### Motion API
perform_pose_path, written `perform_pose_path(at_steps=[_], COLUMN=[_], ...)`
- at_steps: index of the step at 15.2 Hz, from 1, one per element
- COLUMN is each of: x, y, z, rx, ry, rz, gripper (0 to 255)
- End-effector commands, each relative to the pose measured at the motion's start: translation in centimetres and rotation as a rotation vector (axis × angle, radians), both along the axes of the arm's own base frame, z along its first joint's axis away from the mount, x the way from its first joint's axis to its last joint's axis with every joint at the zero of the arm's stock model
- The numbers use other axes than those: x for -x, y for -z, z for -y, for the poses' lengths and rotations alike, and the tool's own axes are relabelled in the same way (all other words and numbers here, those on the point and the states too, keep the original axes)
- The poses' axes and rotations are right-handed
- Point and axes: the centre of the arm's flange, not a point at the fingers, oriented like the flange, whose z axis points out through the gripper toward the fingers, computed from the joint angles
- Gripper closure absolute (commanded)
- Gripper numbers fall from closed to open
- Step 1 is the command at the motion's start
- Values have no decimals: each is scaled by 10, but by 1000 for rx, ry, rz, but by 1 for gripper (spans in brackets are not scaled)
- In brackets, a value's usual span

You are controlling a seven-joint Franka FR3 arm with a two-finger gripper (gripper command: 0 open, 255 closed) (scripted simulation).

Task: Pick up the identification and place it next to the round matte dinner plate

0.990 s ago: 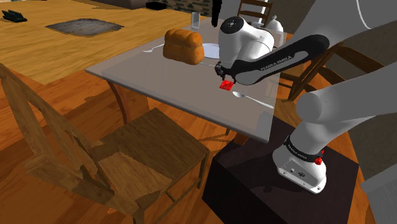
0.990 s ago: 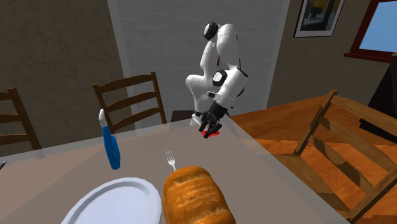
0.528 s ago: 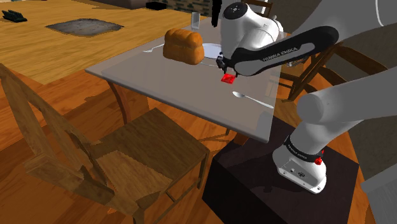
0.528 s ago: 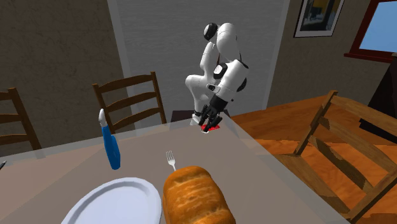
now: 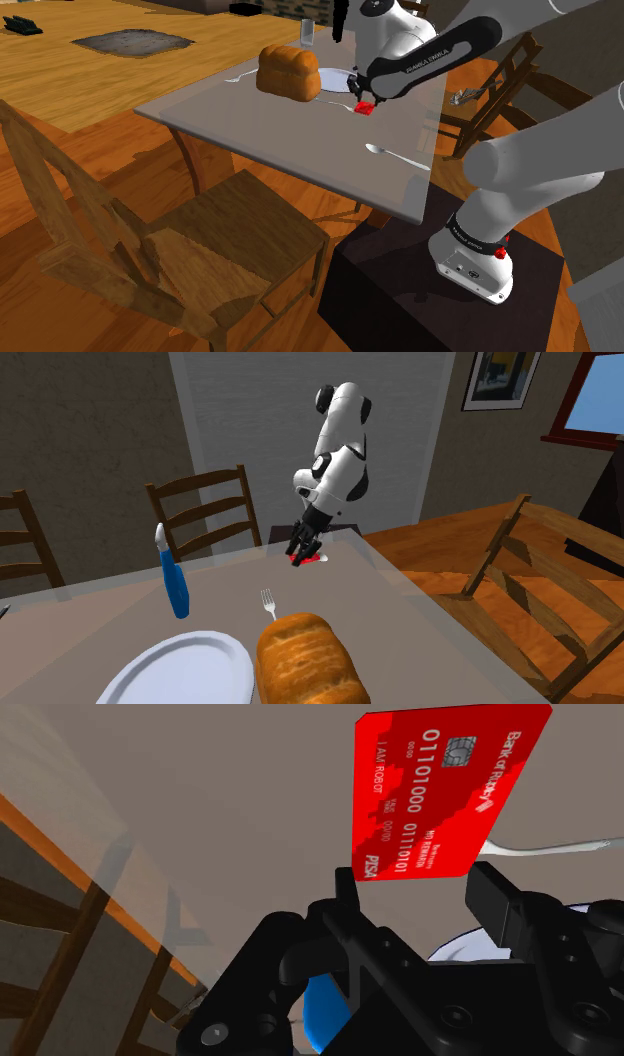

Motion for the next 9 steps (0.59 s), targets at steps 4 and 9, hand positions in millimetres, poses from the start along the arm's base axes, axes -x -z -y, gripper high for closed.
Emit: perform_pose_path(at_steps=[4, 9], x=[-30, -60], y=[3, 2], z=[58, 116], rx=[0, 0], ry=[-1, -1], rz=[0, 0], gripper=[255, 255])
